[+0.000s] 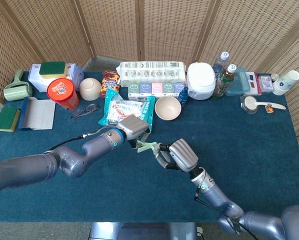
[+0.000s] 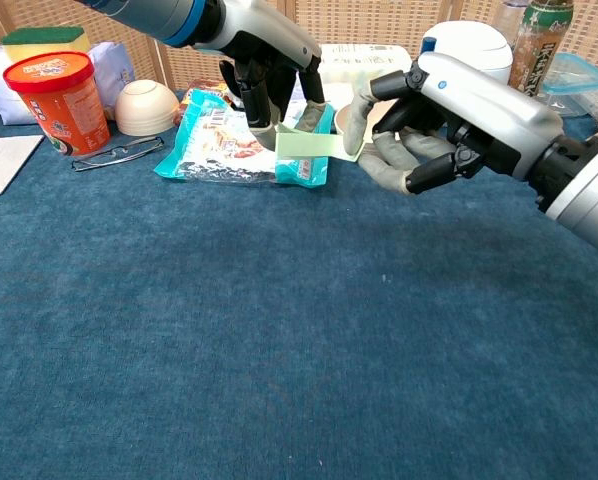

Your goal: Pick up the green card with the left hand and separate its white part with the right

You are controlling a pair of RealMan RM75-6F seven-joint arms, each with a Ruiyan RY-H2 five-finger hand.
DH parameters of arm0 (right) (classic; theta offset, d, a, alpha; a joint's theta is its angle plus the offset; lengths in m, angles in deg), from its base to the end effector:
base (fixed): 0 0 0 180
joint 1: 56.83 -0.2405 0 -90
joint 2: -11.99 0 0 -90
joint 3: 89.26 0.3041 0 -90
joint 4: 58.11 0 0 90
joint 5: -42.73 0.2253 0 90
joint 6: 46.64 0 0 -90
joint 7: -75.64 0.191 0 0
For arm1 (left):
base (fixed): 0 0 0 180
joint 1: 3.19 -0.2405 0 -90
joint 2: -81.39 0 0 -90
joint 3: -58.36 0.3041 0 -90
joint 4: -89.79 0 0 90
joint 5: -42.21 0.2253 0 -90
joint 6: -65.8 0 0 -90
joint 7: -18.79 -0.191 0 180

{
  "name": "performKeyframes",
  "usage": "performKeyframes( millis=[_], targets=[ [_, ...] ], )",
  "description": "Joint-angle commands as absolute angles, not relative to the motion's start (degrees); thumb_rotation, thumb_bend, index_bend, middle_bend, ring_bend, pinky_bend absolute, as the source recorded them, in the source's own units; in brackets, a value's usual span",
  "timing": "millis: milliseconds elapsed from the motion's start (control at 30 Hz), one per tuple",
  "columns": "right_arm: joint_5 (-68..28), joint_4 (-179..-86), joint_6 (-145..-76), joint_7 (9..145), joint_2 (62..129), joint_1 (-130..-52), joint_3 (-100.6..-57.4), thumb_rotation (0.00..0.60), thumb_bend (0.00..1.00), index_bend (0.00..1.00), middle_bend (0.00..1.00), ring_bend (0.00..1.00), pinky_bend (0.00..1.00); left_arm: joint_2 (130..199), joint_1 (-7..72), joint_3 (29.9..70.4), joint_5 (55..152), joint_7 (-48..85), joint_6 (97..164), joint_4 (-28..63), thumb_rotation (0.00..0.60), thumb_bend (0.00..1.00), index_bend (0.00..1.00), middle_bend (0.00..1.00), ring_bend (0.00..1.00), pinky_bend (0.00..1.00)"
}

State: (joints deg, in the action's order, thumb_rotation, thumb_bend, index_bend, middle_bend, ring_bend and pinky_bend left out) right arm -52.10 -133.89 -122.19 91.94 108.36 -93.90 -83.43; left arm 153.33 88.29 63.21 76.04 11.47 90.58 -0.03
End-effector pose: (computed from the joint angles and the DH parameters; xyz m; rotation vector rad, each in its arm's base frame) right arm -0.1334 -0.3647 -0.0458 1.8182 -1.0247 1.6537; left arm 0.0231 0.4774 -0.0253 -2.3449 -0.9699 -0.5653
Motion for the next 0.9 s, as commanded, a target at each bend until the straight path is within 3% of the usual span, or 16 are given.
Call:
performKeyframes(
  millis=[33, 900],
  targets=[
    [-52.0, -133.8, -122.2, 92.1, 108.3, -93.9, -83.4, 0.600, 0.46, 0.53, 0.87, 0.96, 0.93, 153.4, 88.3, 63.2, 76.0, 11.5, 90.6, 0.1, 0.600, 0.43, 0.62, 1.00, 1.00, 1.00],
    [-52.1, -131.8, -123.6, 94.2, 109.2, -93.6, -83.2, 0.600, 0.46, 0.79, 0.93, 0.99, 0.93, 154.5, 87.6, 63.3, 76.9, 11.0, 91.3, 1.0, 0.600, 0.43, 0.63, 1.00, 1.00, 1.00]
  ],
)
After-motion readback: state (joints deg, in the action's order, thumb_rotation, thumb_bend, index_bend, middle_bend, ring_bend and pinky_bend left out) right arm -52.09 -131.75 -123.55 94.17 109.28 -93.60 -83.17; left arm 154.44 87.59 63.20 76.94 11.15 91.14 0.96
